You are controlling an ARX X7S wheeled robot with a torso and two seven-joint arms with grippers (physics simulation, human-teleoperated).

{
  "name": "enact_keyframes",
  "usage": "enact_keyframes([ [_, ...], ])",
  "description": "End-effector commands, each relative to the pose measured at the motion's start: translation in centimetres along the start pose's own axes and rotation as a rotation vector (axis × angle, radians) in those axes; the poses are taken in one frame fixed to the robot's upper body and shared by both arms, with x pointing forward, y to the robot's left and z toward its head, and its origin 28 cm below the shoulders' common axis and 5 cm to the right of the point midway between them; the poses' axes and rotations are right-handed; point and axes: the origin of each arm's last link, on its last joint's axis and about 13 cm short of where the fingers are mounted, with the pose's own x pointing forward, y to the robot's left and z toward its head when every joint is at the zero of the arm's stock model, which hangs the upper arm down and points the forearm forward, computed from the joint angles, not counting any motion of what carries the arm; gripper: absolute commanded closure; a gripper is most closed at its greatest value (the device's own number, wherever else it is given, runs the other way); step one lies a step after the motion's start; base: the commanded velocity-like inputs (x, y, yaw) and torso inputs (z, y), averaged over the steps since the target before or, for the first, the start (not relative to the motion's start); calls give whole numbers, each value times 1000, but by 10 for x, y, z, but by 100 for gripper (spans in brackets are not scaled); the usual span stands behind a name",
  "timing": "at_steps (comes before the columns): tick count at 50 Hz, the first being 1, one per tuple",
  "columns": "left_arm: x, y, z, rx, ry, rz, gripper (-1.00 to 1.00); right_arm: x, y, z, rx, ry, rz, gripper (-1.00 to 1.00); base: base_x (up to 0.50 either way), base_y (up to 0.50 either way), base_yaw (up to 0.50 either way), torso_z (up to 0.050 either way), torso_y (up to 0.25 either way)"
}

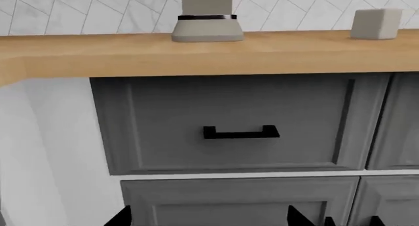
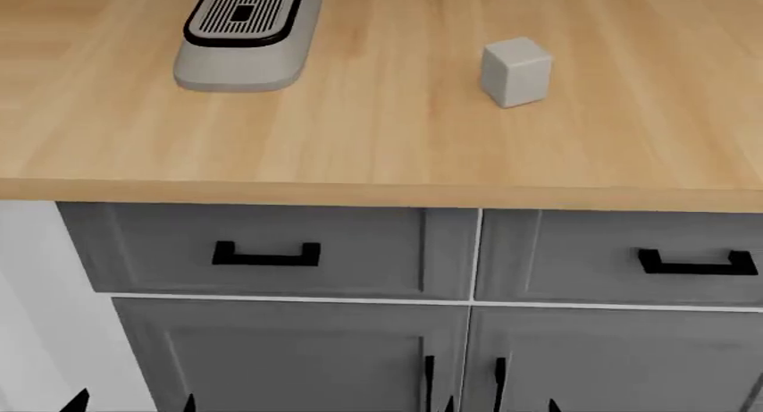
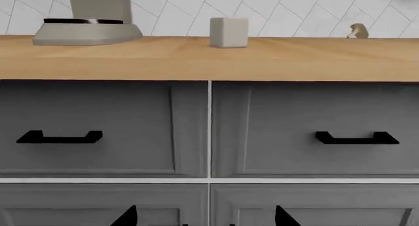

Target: Open the right drawer.

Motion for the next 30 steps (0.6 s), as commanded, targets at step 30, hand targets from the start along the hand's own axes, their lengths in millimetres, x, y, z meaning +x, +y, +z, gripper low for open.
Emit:
enact_keyframes([
  [30,-1,-1,0,-5,4,-22,-100,0,-1,-1,-4,6,-2,-100,0,-230,0,0,0],
])
